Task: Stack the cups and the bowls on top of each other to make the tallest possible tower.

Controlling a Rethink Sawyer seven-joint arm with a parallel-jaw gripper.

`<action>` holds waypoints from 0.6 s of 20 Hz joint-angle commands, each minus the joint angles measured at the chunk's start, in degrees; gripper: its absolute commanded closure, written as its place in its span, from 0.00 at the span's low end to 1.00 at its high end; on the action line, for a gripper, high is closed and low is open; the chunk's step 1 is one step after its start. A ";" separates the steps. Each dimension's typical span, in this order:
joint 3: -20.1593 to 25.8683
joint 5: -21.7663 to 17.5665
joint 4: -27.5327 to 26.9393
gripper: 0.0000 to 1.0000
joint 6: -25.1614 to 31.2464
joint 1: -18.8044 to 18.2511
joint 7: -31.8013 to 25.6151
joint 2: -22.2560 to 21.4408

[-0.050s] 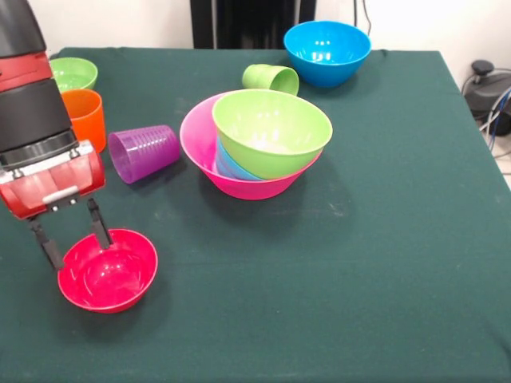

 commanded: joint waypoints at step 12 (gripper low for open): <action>0.30 -3.80 -0.26 0.00 -0.68 -2.14 -23.91 9.51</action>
